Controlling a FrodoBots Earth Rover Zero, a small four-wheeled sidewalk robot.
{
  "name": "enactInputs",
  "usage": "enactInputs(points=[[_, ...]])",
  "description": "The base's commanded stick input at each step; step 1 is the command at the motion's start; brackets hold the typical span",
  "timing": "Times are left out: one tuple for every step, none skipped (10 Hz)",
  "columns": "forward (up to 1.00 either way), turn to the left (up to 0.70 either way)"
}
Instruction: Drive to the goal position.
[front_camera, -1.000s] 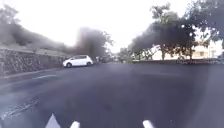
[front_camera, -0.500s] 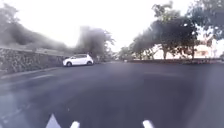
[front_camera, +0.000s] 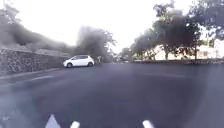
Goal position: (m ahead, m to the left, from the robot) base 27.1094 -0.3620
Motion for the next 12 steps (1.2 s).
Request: enactInputs(points=[[0.50, 0.00], [0.50, 0.00], [0.50, 0.00], [0.50, 0.00], [0.50, 0.00], [0.50, 0.00], [0.50, 0.00], [0.50, 0.00], [0.50, 0.00], [0.50, 0.00], [0.50, 0.00], [0.50, 0.00]])
